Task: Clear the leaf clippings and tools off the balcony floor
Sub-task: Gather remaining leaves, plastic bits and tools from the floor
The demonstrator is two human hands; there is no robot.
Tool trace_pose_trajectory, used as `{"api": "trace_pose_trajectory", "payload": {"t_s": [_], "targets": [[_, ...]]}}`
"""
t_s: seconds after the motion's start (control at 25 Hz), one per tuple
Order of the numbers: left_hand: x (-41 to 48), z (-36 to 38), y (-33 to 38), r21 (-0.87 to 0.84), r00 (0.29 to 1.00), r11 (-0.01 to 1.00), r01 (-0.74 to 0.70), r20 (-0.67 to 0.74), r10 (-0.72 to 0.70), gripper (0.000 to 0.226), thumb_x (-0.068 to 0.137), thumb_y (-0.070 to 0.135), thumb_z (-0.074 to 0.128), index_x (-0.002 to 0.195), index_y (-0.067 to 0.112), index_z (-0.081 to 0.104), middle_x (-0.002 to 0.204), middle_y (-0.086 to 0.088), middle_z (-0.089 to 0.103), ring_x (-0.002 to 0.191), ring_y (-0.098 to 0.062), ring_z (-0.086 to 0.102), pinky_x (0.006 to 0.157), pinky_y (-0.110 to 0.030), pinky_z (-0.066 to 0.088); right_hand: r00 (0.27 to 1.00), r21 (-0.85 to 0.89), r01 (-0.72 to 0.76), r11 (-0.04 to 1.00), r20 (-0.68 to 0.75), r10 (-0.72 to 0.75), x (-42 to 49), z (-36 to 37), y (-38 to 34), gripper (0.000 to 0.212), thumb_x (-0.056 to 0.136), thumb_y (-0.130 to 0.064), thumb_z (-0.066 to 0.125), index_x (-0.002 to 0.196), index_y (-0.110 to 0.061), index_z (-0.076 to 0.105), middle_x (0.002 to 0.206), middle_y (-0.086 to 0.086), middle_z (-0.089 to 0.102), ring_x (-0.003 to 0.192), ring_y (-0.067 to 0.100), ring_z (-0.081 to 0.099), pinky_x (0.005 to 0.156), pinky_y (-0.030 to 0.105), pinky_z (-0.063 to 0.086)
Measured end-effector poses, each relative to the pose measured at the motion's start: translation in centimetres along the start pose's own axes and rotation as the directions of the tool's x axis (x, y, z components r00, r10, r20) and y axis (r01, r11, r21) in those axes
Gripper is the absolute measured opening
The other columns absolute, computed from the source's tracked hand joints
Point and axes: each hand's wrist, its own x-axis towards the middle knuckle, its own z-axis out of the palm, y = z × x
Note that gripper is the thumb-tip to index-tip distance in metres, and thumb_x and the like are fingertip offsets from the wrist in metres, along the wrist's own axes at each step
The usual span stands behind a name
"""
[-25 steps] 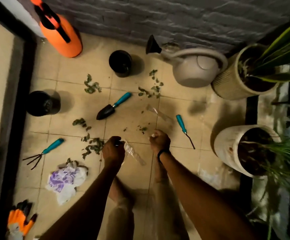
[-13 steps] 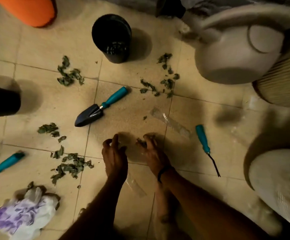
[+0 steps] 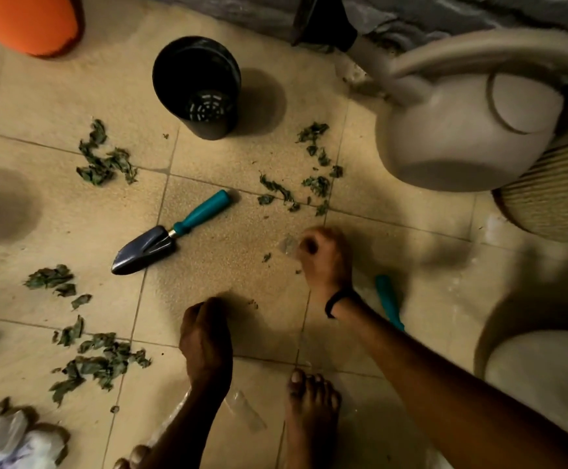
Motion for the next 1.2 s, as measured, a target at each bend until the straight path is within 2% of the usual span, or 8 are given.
{"api": "trace_pose_trajectory", "payload": {"t_s": [0.12, 0.32, 0.56, 0.68, 0.84, 0.92, 1.08, 1.2], "targets": [[1.9, 1.3, 2.2, 0.012, 0.999, 0.999, -0.046, 0.011, 0.046, 0.022, 0.103, 0.017, 0.050, 0.121, 0.018, 0.064, 0.114, 0.002, 0.055, 0.099, -0.014, 0.053, 0.073, 0.005, 0.030, 0.994, 0.017, -0.089, 0.996, -0.066, 0.090, 6.8, -2.6, -0.2, 0.016, 0.089, -0.010, 0.060, 0.103, -0.013, 0.067, 0.116, 0.007, 0.054, 0.102, 0.016, 0.051, 0.093, 0.036, 0.049], [6.7, 3.9, 10.2, -0.030, 0.982, 0.982, -0.185, -0.029, 0.184, 0.039, 0.104, 0.017, 0.046, 0.143, 0.018, 0.048, 0.123, 0.004, 0.048, 0.105, -0.012, 0.051, 0.075, -0.002, 0.039, 0.991, -0.192, 0.075, 0.979, 0.125, -0.052, 10.3, -1.0, 0.1, 0.054, 0.095, -0.015, 0.061, 0.145, -0.021, 0.043, 0.152, 0.010, 0.027, 0.136, 0.026, 0.036, 0.109, 0.034, 0.041], [11.8, 7.4, 14.7, 0.168, 0.946, 0.934, -0.315, 0.139, 0.294, 0.048, 0.102, 0.029, 0.044, 0.149, 0.029, 0.032, 0.140, -0.011, 0.029, 0.124, -0.032, 0.037, 0.097, -0.041, 0.046, 0.961, -0.327, 0.271, 0.906, 0.038, -0.274, 9.1, 0.0, 1.7, 0.018, 0.090, -0.008, 0.059, 0.104, -0.012, 0.069, 0.108, 0.010, 0.056, 0.098, 0.027, 0.058, 0.081, 0.030, 0.048], [12.0, 8.2, 14.8, 0.346, 0.918, 0.854, -0.390, 0.221, 0.329, 0.066, 0.093, 0.059, 0.053, 0.149, 0.036, 0.026, 0.146, -0.011, 0.021, 0.125, -0.036, 0.032, 0.093, -0.045, 0.046, 0.988, -0.143, 0.112, 0.983, -0.094, -0.126, 9.4, -1.9, 1.9, 0.018, 0.093, -0.015, 0.059, 0.105, -0.013, 0.071, 0.103, 0.007, 0.061, 0.096, 0.018, 0.056, 0.078, 0.020, 0.037], [11.8, 8.4, 12.9, 0.314, 0.848, 0.789, -0.529, 0.225, 0.479, 0.048, 0.103, 0.035, 0.046, 0.148, 0.024, 0.036, 0.143, -0.010, 0.032, 0.122, -0.029, 0.036, 0.097, -0.040, 0.047, 0.977, -0.084, -0.011, 0.996, -0.213, -0.007, 12.4, -5.1, 2.5, 0.024, 0.094, -0.018, 0.057, 0.114, -0.013, 0.070, 0.110, 0.009, 0.069, 0.106, 0.024, 0.058, 0.090, 0.028, 0.043], [11.8, 8.4, 12.5, 0.274, 0.812, 0.765, -0.583, 0.202, 0.547, 0.037, 0.105, 0.027, 0.042, 0.141, 0.018, 0.047, 0.133, -0.010, 0.042, 0.116, -0.026, 0.042, 0.094, -0.038, 0.046, 0.986, -0.126, -0.008, 0.992, -0.165, -0.014, 13.8, -5.4, 2.5, 0.027, 0.095, -0.020, 0.056, 0.119, -0.015, 0.069, 0.114, 0.010, 0.068, 0.110, 0.025, 0.057, 0.093, 0.029, 0.042], [12.8, 8.4, 13.8, 0.103, 0.876, 0.871, -0.480, 0.118, 0.468, 0.025, 0.105, 0.025, 0.041, 0.119, 0.017, 0.061, 0.114, -0.002, 0.049, 0.101, -0.021, 0.050, 0.081, -0.030, 0.041, 1.000, -0.179, 0.004, 0.984, 0.002, -0.003, 15.1, -4.2, 1.2, 0.045, 0.096, -0.035, 0.055, 0.139, -0.022, 0.051, 0.130, 0.014, 0.050, 0.119, 0.029, 0.047, 0.102, 0.034, 0.038], [14.9, 7.3, 15.4, 0.135, 0.833, 0.823, -0.552, 0.045, 0.551, 0.023, 0.100, 0.014, 0.049, 0.116, 0.009, 0.065, 0.114, -0.010, 0.057, 0.100, -0.027, 0.054, 0.081, -0.028, 0.039, 0.999, -0.320, 0.042, 0.947, 0.007, -0.042, 15.4, -2.7, -0.5, 0.053, 0.093, -0.054, 0.051, 0.139, -0.029, 0.046, 0.130, 0.017, 0.042, 0.116, 0.035, 0.044, 0.093, 0.040, 0.043]]}}
